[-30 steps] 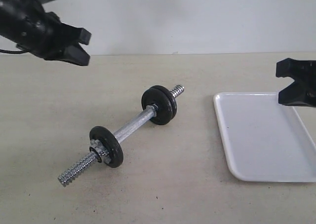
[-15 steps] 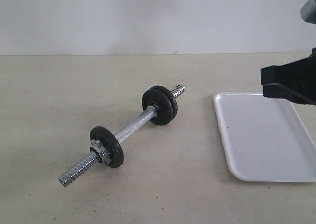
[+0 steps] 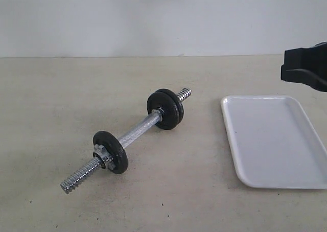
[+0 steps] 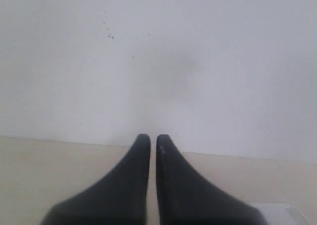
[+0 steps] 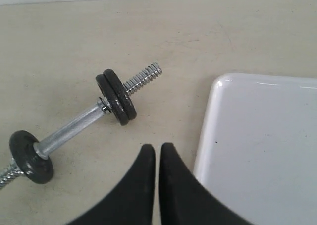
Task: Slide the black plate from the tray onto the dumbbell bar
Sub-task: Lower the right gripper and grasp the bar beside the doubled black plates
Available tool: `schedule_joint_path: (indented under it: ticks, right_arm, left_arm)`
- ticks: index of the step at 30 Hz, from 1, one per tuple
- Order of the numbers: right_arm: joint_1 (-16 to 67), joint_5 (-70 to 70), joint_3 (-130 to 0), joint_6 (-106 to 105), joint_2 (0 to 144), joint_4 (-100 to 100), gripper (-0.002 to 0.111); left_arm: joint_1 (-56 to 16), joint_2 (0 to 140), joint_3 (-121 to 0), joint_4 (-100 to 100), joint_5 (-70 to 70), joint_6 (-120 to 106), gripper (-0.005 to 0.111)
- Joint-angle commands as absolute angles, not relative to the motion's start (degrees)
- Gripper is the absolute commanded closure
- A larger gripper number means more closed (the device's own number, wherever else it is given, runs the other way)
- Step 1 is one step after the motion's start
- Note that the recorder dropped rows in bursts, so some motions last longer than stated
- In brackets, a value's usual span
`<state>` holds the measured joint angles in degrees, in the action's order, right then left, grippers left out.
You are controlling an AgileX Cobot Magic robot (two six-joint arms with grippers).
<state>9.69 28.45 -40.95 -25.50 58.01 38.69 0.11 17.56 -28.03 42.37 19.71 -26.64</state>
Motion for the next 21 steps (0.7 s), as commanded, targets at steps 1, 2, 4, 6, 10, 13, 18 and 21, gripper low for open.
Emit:
schedule_joint_path:
  ticks: [1,2,4,6,10,13,18,21]
  right_arm:
    - [9.9,29.0,-40.7,-28.0,60.8,49.2,0.109]
    - [10.3,29.9,-40.7,-30.8,62.0,52.7,0.109]
    - [11.8,31.4,-41.1,-35.6,64.6,56.8,0.109]
    - [14.2,31.9,-42.3,-35.1,68.1,57.0,0.109]
    - [20.4,31.9,-46.5,-31.9,75.3,55.5,0.109]
    - [25.2,32.8,-52.0,-26.4,81.5,49.3,0.109]
    - [27.6,41.2,-64.0,-14.2,94.3,39.4,0.092]
    - [27.6,46.3,-69.9,-9.4,100.5,39.4,0.058]
  left_arm:
    - [0.4,7.0,-24.1,43.1,24.2,-26.3,0.102]
    - [0.4,4.4,-23.2,42.7,25.3,-26.3,0.102]
    - [0.4,0.0,-21.1,40.6,26.9,-26.3,0.102]
    - [0.4,0.0,-19.7,37.5,27.9,-23.4,0.102]
    - [0.4,0.0,-17.5,34.9,25.8,-16.3,0.102]
    - [0.4,0.0,-15.0,33.8,22.1,-15.4,0.102]
    - [0.4,0.0,-12.3,33.6,18.5,-15.4,0.102]
    - [0.4,0.0,-12.1,33.6,18.3,-15.4,0.102]
